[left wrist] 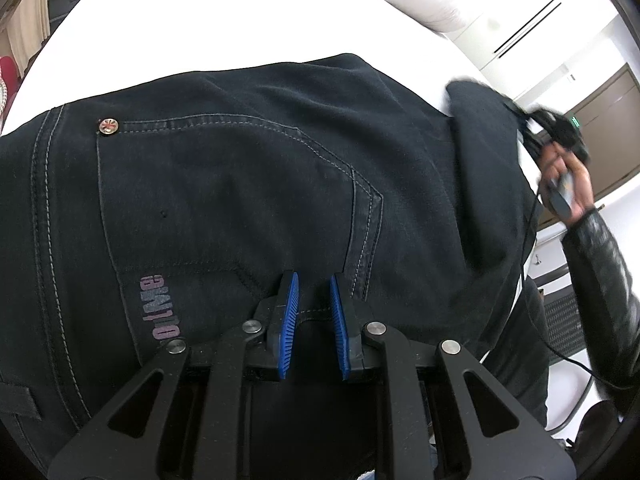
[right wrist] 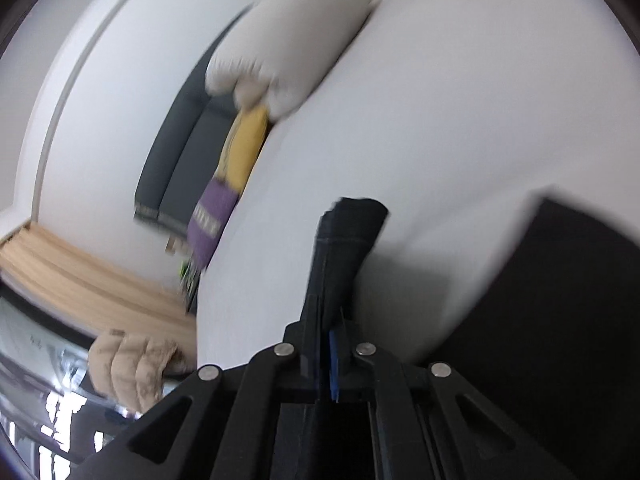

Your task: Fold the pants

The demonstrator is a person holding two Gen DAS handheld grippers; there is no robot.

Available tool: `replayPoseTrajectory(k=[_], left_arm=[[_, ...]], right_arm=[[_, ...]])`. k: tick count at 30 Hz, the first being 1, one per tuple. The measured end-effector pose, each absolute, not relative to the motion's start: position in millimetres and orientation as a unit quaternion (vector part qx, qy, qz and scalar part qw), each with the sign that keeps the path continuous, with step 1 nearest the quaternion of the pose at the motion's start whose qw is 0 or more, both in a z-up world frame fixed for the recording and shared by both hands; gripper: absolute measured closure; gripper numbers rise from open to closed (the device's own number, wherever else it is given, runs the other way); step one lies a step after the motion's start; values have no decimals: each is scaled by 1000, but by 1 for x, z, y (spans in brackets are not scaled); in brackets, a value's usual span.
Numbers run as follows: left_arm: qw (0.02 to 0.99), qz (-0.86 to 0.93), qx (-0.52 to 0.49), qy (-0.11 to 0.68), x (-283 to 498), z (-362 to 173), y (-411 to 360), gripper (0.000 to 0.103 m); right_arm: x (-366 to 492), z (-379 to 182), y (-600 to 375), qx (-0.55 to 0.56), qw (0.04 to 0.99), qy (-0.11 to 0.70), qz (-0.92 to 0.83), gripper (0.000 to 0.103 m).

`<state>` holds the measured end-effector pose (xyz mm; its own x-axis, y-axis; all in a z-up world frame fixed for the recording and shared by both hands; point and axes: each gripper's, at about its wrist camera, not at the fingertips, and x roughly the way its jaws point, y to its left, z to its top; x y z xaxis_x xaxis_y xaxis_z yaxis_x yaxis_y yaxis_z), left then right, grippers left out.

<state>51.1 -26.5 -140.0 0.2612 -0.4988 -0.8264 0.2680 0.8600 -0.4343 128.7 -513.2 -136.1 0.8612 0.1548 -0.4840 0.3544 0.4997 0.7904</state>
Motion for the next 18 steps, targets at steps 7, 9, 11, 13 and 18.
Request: replayPoseTrajectory(k=[7, 9, 11, 13, 18], left_arm=[[789, -239, -110, 555, 50, -137, -25, 86], [789, -237, -108, 556, 50, -136, -24, 86], [790, -235, -105, 557, 50, -133, -24, 86], [790, -232, -103, 558, 50, -131, -26, 86], [791, -224, -105, 560, 49, -128, -27, 86]], right_arm=[[-14, -169, -566, 573, 776, 197, -174, 99], [-33, -189, -569, 601, 755, 195, -178, 99], [-38, -198, -570, 617, 748, 180, -167, 98], [-35, -197, -572, 619, 749, 175, -158, 96], [-29, -198, -574, 622, 747, 178, -151, 95]])
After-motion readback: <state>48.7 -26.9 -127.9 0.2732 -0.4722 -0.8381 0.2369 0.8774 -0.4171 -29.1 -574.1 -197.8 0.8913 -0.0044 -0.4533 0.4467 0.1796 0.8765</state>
